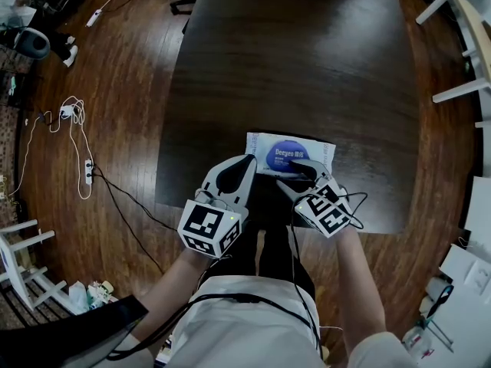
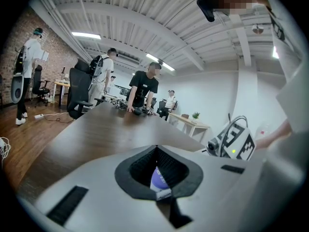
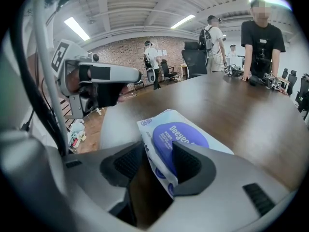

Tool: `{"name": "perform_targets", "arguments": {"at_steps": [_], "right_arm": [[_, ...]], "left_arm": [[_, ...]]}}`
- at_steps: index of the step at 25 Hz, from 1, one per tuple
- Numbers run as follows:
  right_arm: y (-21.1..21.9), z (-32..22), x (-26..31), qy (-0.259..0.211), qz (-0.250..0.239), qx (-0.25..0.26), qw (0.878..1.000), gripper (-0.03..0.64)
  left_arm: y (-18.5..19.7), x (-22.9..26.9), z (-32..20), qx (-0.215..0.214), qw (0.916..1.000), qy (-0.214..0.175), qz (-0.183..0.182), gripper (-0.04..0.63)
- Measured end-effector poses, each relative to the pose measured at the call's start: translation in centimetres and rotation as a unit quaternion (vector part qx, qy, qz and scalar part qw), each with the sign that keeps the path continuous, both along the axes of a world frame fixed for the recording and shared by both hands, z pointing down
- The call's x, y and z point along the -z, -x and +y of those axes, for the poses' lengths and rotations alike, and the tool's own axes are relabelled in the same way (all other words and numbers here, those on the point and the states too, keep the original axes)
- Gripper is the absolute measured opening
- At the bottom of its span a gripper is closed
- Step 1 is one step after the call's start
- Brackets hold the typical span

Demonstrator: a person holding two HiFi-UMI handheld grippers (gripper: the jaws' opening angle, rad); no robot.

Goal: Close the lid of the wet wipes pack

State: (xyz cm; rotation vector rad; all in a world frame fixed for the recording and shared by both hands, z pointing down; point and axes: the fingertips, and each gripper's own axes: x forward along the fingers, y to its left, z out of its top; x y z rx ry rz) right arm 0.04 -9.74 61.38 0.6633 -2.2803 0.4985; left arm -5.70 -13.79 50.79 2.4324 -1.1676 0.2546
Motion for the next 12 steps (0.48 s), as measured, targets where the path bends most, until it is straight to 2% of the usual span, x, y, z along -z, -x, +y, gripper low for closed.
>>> {"name": "perform_targets", "arguments": {"at_steps": [8,12], "right_arm": [[-0.1,0.3,-0.3,-0.01,0.004,0.002,1.0,0.18],[0.1,-0.5,2.4,-0.029,-0.022,-0.017,0.999,0.179]], "left_arm": [[0.4,0.1,-0.3,-0.002,1.0,-0.001,0.001,0.002],[-0.2,1.0,-0.5,-0.01,0.9999,-0.009,0.004,0.002]]}}
